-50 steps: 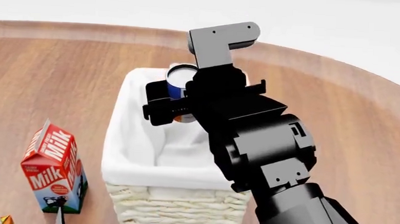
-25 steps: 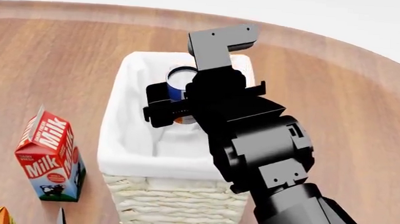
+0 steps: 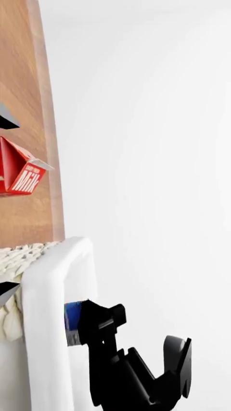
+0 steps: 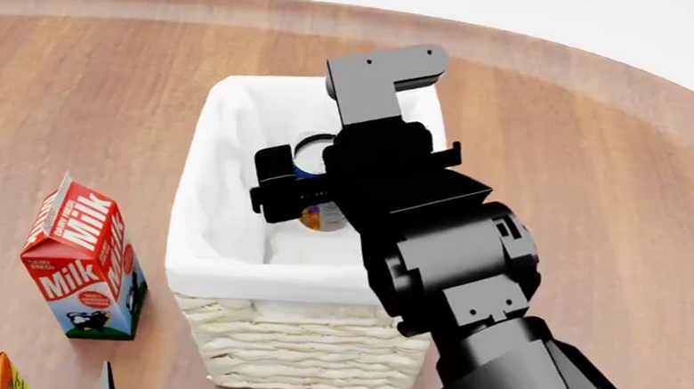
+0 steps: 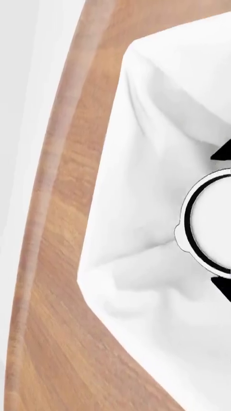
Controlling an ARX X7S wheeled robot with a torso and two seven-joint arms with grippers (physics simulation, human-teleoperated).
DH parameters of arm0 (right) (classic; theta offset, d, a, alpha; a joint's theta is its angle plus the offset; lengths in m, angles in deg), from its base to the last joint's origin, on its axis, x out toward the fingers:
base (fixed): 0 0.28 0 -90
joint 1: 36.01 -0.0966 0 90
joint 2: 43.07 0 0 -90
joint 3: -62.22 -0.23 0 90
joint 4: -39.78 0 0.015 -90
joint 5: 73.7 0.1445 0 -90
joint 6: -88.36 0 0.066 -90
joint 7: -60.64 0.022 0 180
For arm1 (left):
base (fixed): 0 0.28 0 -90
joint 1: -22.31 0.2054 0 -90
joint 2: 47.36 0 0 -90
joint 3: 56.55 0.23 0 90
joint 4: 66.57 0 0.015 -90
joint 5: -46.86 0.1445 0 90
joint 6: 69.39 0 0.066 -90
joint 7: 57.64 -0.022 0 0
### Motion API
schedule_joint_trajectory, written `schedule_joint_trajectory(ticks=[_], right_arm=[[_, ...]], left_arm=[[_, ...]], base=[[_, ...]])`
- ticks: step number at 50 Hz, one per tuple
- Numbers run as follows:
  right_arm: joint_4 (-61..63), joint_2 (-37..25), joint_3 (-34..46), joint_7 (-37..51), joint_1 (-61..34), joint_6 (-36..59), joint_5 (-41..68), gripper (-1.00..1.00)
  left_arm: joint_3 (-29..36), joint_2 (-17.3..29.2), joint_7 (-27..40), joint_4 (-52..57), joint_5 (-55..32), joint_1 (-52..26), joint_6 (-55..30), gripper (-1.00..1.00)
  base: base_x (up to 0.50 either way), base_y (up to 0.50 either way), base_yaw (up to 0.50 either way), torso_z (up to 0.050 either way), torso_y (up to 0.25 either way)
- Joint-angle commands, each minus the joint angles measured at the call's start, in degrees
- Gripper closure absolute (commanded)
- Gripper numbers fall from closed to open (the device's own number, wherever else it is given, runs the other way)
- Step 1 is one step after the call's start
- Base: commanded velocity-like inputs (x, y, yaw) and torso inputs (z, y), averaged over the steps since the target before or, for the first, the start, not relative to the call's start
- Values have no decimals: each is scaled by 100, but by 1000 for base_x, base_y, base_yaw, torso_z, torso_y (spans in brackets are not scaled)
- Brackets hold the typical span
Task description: Pick up the alphabet soup, and put it in the basket.
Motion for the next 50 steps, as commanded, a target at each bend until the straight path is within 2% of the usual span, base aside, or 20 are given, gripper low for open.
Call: schedule_joint_trajectory(ticks=[1, 28, 40, 50], right_arm=[[-33, 17, -49, 12, -60, -83, -80, -100], [260, -106, 52, 129, 14, -7, -25, -100], [2789, -1024, -69, 857, 472, 779, 444, -100], [4719, -1930, -384, 1304, 1287, 629, 756, -100]], left_arm=[[20, 26, -19, -12, -61, 8, 116, -100], [45, 51, -1, -5, -89, 0, 102, -100], [45, 49, 26, -26, -86, -17, 91, -100], [63, 45, 33, -54, -80, -29, 99, -100]], base=[[0, 0, 0, 0, 0], [0, 0, 0, 0, 0], [0, 0, 0, 0, 0], [0, 0, 0, 0, 0]])
